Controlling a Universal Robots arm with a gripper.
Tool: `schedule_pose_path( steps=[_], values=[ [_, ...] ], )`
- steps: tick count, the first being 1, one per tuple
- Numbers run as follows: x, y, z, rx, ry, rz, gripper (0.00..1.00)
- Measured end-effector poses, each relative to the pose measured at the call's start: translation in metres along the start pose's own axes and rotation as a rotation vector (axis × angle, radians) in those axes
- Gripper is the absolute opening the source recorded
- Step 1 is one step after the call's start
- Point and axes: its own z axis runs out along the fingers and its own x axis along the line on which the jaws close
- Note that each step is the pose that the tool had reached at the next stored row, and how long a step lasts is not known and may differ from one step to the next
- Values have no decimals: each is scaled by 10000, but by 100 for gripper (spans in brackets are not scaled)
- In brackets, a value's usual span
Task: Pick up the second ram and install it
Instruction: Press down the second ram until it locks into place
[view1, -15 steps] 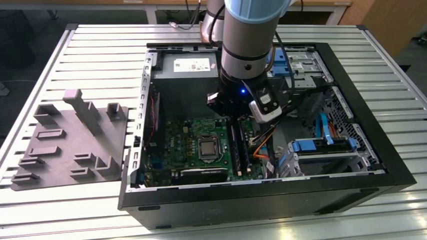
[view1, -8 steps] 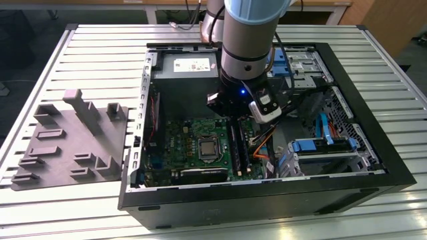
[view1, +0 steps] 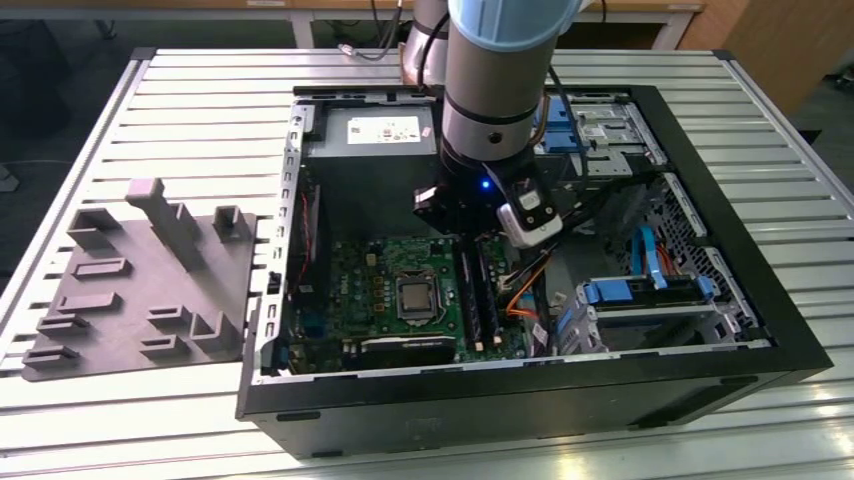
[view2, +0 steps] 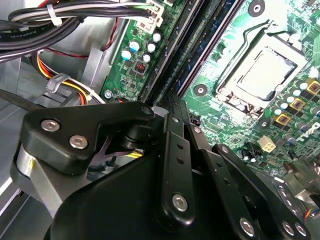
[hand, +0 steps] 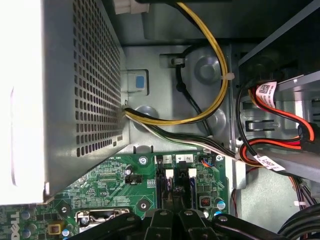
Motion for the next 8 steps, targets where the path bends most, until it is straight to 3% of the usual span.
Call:
schedule_pose_path(
  steps=[4, 8],
  values=[
    [0, 2, -3, 0, 1, 0, 11],
    [-2, 7, -49, -31, -8, 1, 11]
  ],
)
